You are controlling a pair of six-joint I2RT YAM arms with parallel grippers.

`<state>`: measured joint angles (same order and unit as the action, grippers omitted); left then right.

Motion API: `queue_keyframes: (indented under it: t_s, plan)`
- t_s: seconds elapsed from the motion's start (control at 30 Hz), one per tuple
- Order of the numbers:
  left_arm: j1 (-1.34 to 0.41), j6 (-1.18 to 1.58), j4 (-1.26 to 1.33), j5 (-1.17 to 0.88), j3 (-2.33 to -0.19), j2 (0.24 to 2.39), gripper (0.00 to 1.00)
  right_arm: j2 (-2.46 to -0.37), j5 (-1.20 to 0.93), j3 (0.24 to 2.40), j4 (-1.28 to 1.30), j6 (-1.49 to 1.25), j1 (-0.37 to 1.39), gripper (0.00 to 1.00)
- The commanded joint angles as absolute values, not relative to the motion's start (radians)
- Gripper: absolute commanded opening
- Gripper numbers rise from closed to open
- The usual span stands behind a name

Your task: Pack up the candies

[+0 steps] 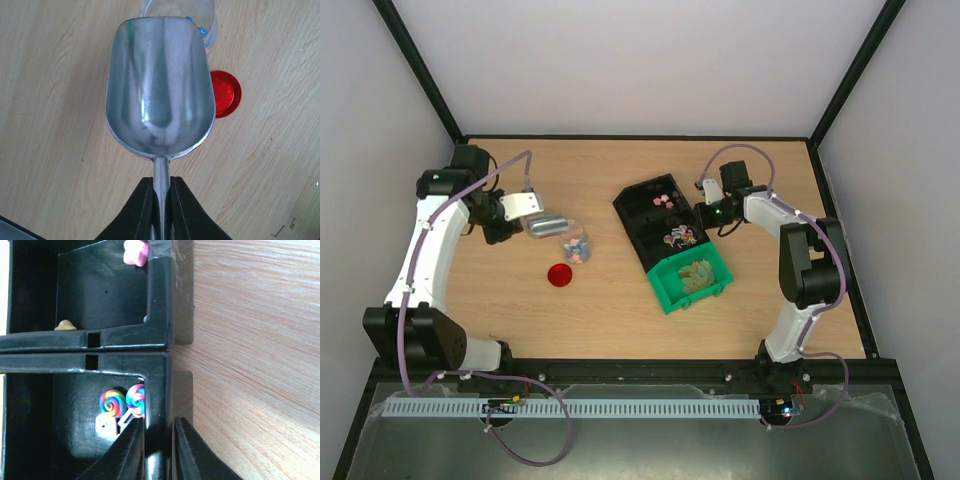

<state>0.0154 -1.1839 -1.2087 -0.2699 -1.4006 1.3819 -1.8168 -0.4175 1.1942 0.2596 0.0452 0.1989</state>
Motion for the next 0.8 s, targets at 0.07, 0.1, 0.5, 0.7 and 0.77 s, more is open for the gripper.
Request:
queue_keyframes:
  t_s: [0.07,0.1,0.5,0.7,0.77]
  plan:
    - [0.011,-1.144,-1.261,-0.337,-1.501,1.396,0.02,-1.845,-0.407,1.228,0.310,0.049,0.208,0.27]
    - [0.011,-1.136,-1.267,-0.345,-1.514,1.403,0.02,-1.843,-0.404,1.229,0.311,0.049,0.208,0.29]
    - [-0.116,-0.968,-1.262,-0.383,-1.611,1.408,0.02,-1.728,-0.480,1.260,0.363,0.071,0.167,0.66]
    - [-0.268,-0.817,-1.204,-0.390,-1.583,1.400,0.02,-1.622,-0.532,1.242,0.490,0.197,0.144,0.73]
    - [-0.328,-0.765,-1.171,-0.381,-1.564,1.404,0.02,-1.581,-0.526,1.213,0.531,0.268,0.145,0.74]
